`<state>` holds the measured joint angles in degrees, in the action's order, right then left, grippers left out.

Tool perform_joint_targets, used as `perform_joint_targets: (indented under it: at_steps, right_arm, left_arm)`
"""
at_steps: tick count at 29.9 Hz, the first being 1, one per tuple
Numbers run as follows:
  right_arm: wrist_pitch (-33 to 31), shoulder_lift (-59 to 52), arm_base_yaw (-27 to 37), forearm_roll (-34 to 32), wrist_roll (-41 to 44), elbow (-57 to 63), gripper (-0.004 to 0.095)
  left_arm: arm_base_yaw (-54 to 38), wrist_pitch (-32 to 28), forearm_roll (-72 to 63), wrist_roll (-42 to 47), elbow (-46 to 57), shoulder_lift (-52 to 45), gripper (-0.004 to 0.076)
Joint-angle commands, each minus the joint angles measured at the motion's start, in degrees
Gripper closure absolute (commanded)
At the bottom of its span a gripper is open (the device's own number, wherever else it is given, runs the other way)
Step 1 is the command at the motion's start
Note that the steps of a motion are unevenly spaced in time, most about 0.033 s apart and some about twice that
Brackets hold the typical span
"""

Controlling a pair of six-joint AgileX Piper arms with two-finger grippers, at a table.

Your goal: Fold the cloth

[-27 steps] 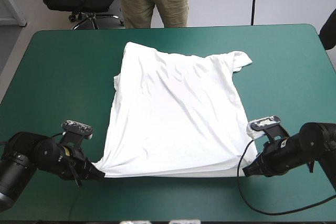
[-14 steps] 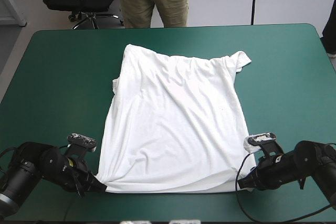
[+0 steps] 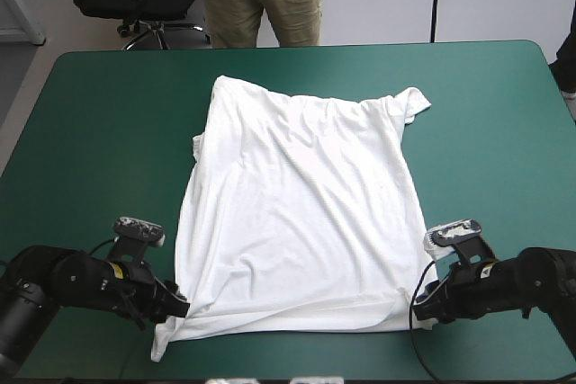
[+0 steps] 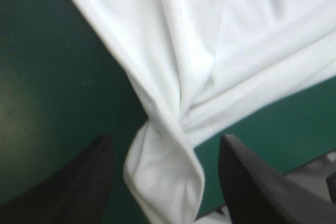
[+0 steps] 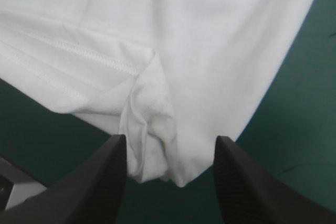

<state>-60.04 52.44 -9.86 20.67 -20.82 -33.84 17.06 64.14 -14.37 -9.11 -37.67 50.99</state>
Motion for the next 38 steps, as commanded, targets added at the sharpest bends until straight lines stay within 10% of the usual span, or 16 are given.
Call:
perform_joint_targets:
  at_steps: [1,18,38]
  right_arm:
    - [2.44,-4.5,-0.08,-2.01,0.17,-7.08,0.0444]
    - [10.07,3.6,-0.08,2.07,-2.52,-18.1,0.0444]
    - [15.44,7.99,-0.08,3.64,-5.37,-18.1,0.0463]
  left_arm:
    - [0.1,-5.39,4.94,6.02,-7.22,-2.34,0.0277]
    - [-4.72,-22.58,22.58,19.86,-27.8,31.42,0.0277]
    - [-9.49,-19.02,-2.37,-3.31,-35.21,52.92,0.0318]
